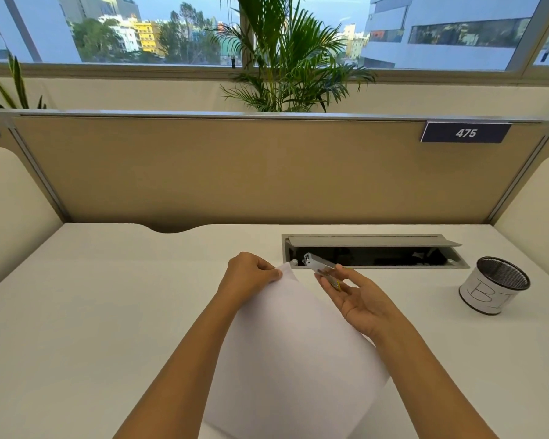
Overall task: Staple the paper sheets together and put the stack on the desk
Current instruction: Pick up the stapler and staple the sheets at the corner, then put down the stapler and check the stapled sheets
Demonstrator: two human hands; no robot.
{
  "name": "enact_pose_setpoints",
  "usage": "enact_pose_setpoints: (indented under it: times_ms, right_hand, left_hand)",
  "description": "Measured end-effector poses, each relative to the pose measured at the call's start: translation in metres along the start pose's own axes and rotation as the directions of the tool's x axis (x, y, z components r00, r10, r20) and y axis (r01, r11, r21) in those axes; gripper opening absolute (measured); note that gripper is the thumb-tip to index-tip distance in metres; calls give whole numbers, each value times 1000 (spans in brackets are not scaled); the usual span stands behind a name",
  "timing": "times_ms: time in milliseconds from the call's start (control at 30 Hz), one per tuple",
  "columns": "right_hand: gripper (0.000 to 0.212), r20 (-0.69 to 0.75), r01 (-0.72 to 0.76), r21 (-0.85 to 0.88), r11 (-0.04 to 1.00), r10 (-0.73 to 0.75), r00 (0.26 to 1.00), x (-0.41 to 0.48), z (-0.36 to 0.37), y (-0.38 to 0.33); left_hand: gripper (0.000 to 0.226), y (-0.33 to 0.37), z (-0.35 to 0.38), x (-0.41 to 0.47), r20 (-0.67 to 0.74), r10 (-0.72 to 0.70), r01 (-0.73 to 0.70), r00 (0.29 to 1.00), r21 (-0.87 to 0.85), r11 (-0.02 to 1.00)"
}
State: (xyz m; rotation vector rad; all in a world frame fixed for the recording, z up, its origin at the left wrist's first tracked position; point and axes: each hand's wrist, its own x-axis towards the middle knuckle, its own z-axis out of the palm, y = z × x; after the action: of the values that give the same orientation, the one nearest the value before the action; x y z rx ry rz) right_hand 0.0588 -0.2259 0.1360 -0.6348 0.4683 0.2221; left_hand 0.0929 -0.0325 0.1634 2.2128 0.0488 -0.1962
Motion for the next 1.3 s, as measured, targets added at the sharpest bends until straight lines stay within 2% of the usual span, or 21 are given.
enact_pose_setpoints:
  times_ms: [133,333,500,600,733,833,933,1000,1167,1233,1300]
  right_hand:
    - [29,-47,22,-81,996,-26,999,5,-5,3]
    - [12,-82,64,-75,995,-70,994,3,-7,2]
    - [16,-117,103,-57,993,-109,987,5,-14,-1]
    - [9,-159,145,-86,986,-157,975,7,-20,-2]
    - [7,-190,197,-237,951,-244,951,11,-32,-4]
    - [29,-213,218,-408,887,-324,922,15,-42,-6]
    - [39,-257,203,-587,784,-418,871,19,-56,-9]
    - [41,-278,188,-717,672,-523,806,22,-69,-11]
    - [37,-176,23,-970,243,-763,622,21,-111,-4]
    - [35,-113,-88,-993,75,-800,589,25,-135,3]
    - [33,-109,-175,-985,11,-822,559,24,-152,9]
  left_hand:
    - [17,-4,1,1,0,-2,2,1000,1,1000]
    - [17,-6,0,1,-12,-6,6,1000,-9,1000]
    - [19,-10,-2,1,-28,6,-7,1000,-29,1000]
    - [20,-11,-4,-1,-49,13,-16,999,-70,997]
    - [21,-13,-6,-2,-77,27,-36,997,-126,991]
    - [23,-13,-7,-3,-90,28,-42,996,-162,986]
    - [21,-12,-9,-2,-109,33,-54,994,-191,980]
    - [21,-10,-11,-2,-131,31,-59,991,-212,976]
    - [23,-8,-16,-2,-191,52,-109,980,-305,946]
    - [20,-6,-17,-3,-213,53,-126,976,-344,930]
    - [17,-4,-18,-3,-235,52,-139,970,-371,918]
